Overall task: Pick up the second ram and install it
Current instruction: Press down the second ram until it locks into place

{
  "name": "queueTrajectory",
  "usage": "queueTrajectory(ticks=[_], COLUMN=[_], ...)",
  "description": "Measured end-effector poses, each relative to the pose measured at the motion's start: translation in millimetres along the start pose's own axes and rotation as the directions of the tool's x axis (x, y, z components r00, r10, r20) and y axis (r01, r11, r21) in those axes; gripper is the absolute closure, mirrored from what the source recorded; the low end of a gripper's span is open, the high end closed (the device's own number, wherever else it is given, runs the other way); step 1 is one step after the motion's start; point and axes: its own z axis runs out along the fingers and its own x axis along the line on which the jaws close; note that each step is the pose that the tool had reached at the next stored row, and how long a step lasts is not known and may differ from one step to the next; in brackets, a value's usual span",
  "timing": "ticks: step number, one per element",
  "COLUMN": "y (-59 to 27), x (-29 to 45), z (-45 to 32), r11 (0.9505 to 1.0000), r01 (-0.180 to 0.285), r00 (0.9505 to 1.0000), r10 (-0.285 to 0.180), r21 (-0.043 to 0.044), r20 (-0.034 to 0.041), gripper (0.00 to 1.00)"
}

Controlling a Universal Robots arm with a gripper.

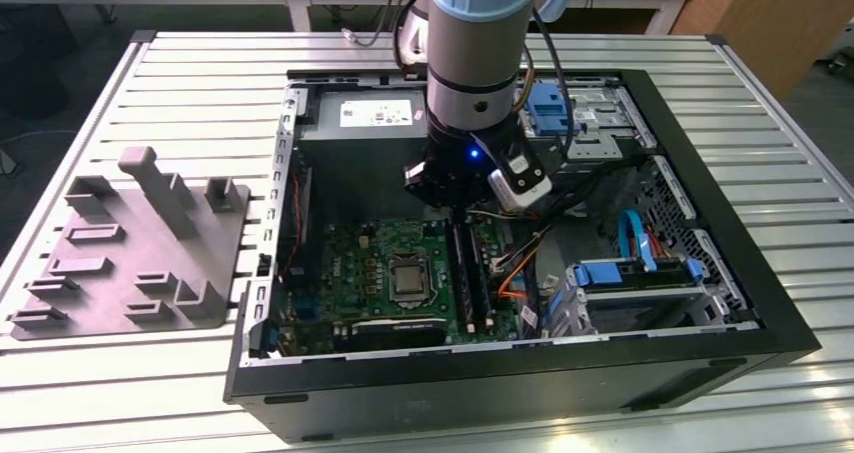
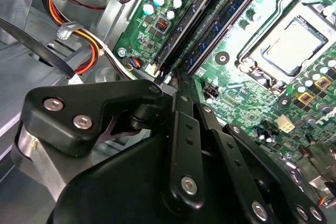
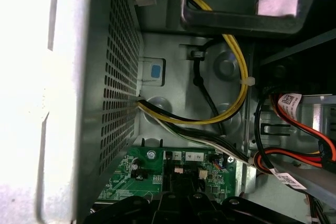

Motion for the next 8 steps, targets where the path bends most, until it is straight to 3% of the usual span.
queueTrajectory(ticks=[8], y=[0.0], x=[0.1], z=[0.7], r11=[1.0], r01=[0.0], r00=[1.0], r10=[0.0], r21=[-0.0001], r20=[0.0006], gripper=[0.9])
